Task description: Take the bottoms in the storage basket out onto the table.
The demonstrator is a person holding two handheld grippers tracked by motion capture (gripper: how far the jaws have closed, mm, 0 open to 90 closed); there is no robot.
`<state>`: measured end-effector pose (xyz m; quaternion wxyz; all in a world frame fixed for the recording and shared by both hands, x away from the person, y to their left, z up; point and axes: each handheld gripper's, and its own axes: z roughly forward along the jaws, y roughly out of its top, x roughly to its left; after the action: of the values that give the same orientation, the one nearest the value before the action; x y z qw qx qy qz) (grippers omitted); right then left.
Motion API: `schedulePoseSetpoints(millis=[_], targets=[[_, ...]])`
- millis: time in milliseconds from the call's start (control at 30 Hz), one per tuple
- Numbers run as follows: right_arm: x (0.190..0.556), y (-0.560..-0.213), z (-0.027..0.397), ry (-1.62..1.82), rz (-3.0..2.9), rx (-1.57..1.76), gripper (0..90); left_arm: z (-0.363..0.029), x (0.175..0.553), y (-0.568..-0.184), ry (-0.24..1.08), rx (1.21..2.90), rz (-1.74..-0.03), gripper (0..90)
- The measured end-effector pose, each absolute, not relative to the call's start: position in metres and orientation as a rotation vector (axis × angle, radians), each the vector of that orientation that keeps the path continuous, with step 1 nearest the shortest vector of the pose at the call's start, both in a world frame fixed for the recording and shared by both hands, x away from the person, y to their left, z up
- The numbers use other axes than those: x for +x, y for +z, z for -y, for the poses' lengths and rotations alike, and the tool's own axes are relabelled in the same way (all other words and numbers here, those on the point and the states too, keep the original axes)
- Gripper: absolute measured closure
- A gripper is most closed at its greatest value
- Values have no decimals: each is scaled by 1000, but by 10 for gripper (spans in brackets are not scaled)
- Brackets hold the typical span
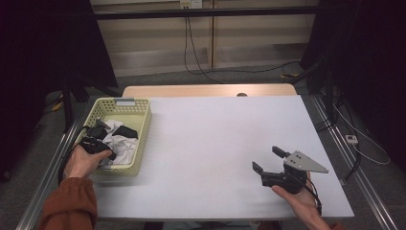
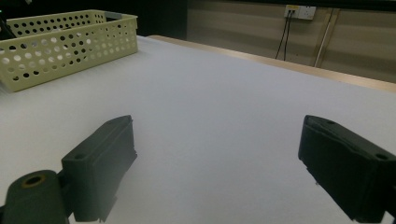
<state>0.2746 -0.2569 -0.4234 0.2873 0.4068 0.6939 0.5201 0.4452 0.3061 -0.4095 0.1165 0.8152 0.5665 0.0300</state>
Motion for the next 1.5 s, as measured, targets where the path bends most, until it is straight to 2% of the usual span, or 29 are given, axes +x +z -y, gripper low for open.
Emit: schedulePoseSetpoints(millis=[233, 700, 1067, 1500], targets=[[275, -423, 257, 1393, -1853, 1085, 105, -309, 441, -406, 119, 2359, -1633, 729], [275, -423, 256, 1395, -1852, 1084, 103, -313, 429, -393, 296, 2260, -1547, 732], [274, -423, 257, 1397, -1848, 1091, 102, -317, 422, -376, 434, 2113, -1519, 736], [274, -422, 257, 1408, -1837, 1094, 101, -310, 413, -358, 570, 2040, -1371, 737]])
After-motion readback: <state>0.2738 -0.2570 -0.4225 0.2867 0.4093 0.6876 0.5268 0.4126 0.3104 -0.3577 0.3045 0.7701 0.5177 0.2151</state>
